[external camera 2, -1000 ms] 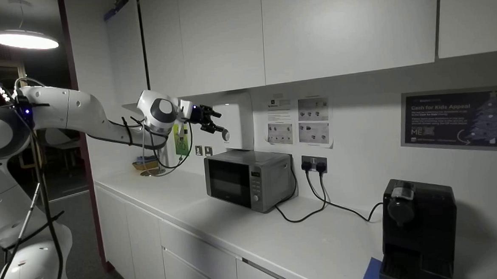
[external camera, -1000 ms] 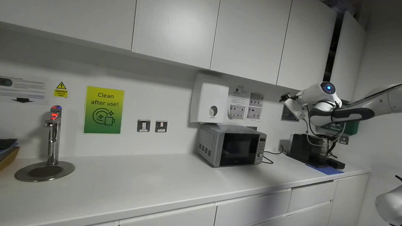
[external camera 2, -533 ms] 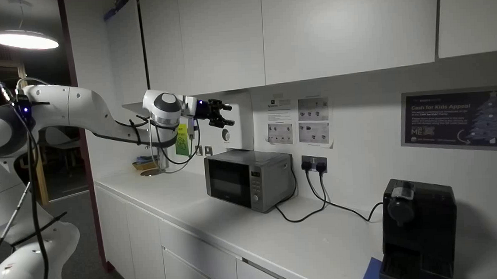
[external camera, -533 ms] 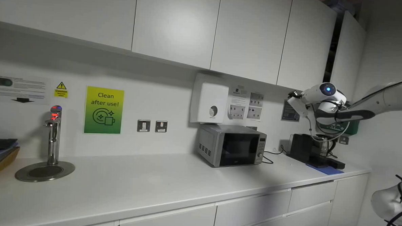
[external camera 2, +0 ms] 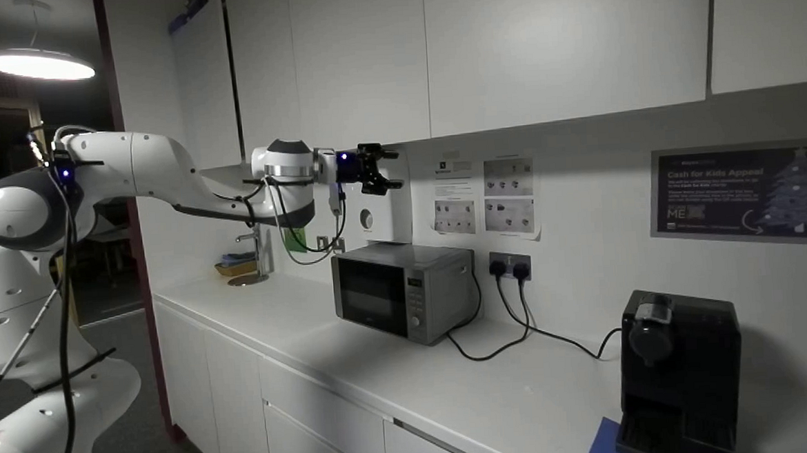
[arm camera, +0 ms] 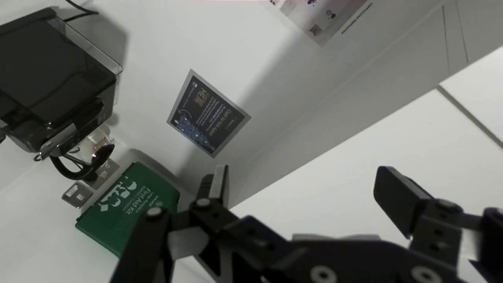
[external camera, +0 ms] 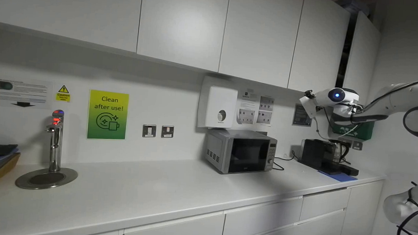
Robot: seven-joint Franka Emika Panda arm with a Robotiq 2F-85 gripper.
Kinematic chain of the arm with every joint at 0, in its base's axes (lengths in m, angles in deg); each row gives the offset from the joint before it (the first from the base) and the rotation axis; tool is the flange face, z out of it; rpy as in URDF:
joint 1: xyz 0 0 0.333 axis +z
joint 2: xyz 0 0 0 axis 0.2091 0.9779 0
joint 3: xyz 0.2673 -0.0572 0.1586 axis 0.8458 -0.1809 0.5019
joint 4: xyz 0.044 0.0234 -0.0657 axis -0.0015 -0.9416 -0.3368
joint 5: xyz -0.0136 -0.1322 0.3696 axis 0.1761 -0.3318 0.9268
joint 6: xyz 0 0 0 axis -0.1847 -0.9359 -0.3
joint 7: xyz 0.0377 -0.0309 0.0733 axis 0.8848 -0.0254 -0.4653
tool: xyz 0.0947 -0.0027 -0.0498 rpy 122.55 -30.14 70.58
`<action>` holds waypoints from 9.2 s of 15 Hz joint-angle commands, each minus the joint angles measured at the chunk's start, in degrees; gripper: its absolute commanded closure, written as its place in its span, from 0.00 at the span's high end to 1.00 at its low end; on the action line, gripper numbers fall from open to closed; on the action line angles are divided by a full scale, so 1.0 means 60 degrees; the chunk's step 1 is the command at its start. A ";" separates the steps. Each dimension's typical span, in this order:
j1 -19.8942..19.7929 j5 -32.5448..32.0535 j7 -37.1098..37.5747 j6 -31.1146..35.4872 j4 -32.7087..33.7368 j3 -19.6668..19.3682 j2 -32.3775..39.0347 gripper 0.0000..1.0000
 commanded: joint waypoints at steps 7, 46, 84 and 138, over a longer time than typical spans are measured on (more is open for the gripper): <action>-0.0002 -0.1614 0.1922 0.0075 0.3142 0.0682 0.2308 1.00; 0.0986 -0.1376 0.1887 0.3404 0.6477 0.0860 0.5754 1.00; 0.2960 0.3191 0.0308 0.5053 0.8221 -0.0573 0.7428 1.00; 0.2586 -0.6467 -0.3817 0.5169 1.2368 1.1025 1.2631 1.00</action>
